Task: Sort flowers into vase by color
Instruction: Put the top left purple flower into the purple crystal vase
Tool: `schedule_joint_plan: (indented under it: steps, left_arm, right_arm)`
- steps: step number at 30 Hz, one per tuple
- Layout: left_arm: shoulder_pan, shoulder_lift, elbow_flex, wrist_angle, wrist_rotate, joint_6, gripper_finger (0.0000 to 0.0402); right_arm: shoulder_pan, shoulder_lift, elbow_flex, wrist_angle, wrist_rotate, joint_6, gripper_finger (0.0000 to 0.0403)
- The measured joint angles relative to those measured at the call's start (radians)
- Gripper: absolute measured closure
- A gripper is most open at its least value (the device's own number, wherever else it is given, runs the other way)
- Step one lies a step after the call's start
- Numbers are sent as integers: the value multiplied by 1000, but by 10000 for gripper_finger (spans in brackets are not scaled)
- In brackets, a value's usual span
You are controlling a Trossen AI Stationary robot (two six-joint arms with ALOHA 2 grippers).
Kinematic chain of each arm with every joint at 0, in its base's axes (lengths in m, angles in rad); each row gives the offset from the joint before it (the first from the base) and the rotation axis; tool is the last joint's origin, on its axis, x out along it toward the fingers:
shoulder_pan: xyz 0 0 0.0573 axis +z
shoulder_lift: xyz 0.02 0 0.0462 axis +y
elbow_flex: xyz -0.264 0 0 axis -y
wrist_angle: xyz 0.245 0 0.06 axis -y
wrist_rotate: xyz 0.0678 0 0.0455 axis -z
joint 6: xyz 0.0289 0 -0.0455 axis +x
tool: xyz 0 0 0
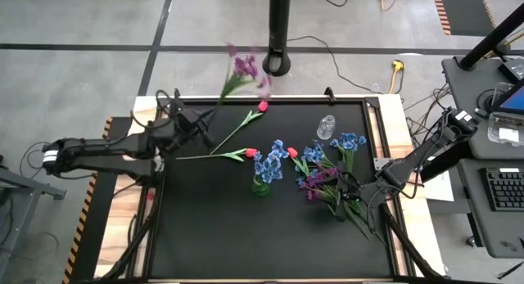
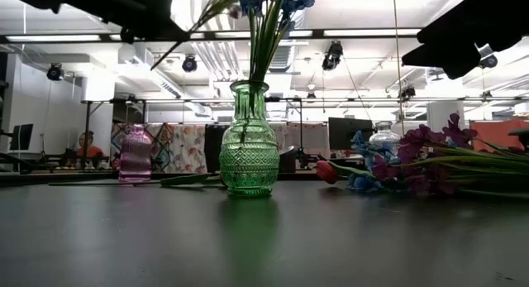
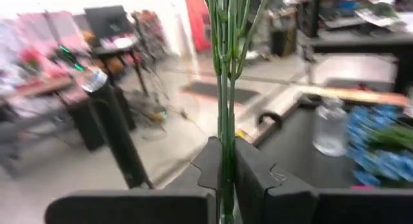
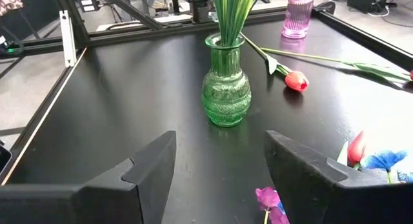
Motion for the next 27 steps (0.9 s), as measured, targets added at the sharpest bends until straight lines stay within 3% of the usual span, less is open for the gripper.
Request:
schedule_joint_plan:
  steps: [3, 9, 13, 20, 27]
  left_arm:
    - [84, 0, -24, 81, 48, 36, 395]
    - [295, -4, -128, 332, 436, 30, 395]
    - [415, -16, -216, 423, 556, 32, 395]
    - [547, -41, -352, 655, 569, 16, 395]
    - [619, -39, -423, 707, 443, -10, 395]
  right_arm:
    - [0, 0, 0, 0, 0, 0, 177]
    - [0, 0, 0, 0, 0, 0, 177]
    - [0, 0, 0, 1, 0, 4, 177]
    - [0, 0, 0, 2, -1, 7, 177]
    - [0, 0, 0, 3, -1, 7, 177]
